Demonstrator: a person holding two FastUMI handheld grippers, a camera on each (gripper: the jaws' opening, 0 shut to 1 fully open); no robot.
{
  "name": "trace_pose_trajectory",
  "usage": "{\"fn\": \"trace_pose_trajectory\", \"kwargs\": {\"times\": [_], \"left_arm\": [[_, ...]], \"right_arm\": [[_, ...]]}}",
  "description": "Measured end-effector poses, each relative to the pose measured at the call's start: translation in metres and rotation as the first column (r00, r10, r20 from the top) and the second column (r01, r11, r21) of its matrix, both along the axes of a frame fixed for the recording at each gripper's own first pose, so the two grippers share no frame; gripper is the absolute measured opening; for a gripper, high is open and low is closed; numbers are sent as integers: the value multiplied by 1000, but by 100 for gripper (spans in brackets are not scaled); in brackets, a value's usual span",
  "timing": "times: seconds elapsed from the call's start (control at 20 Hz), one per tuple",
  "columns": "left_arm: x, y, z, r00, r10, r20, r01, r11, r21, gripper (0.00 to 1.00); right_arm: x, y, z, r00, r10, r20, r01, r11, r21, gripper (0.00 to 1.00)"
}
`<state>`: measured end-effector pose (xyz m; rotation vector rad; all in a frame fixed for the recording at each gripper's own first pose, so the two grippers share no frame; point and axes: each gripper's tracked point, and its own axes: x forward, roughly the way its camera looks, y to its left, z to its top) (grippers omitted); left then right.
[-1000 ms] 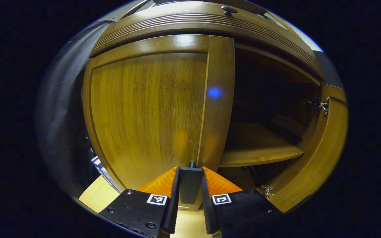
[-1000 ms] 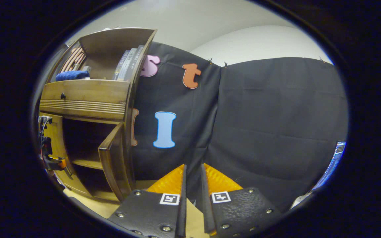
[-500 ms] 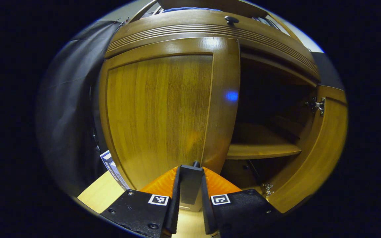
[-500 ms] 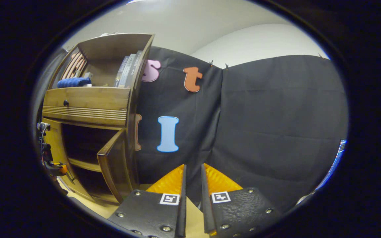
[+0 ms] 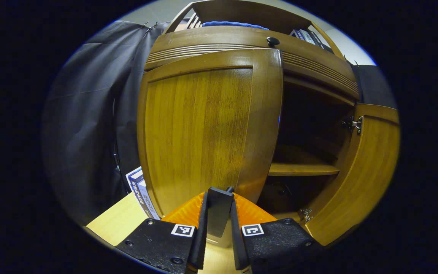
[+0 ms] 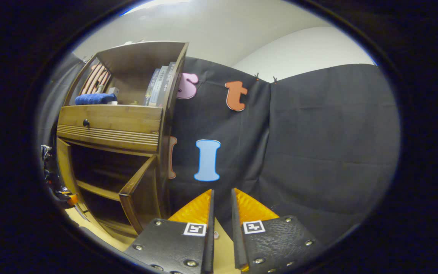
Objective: Open the right door of the double-door shoe cabinet with the right hand, and open the left door with the left hand.
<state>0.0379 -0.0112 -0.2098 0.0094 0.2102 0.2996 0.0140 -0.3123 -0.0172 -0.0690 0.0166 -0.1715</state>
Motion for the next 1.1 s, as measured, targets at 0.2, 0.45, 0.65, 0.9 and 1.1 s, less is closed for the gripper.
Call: {"fn": "trace_pose_trajectory", "kwargs": {"times": [0.2, 0.45, 0.65, 0.9, 1.1], "left_arm": [[-20, 6, 3, 1000, 24, 3, -24, 1000, -8, 29], [-37, 13, 6, 999, 29, 14, -29, 999, -21, 30], [-49, 17, 6, 1000, 2, 18, -1, 1000, -29, 30], [-68, 25, 10, 1000, 0, 29, 1, 999, -47, 26], [-85, 35, 12, 999, 20, 28, -19, 999, -33, 20]], "right_arm": [[5, 8, 1, 999, 40, 5, -40, 999, 11, 21], [11, 10, 3, 998, 65, 11, -65, 998, 21, 21], [17, 7, 5, 998, 68, 17, -69, 997, 20, 21], [23, 4, 10, 997, 67, 26, -67, 998, 18, 11], [28, 5, 13, 997, 73, 32, -74, 997, 16, 11]]}}
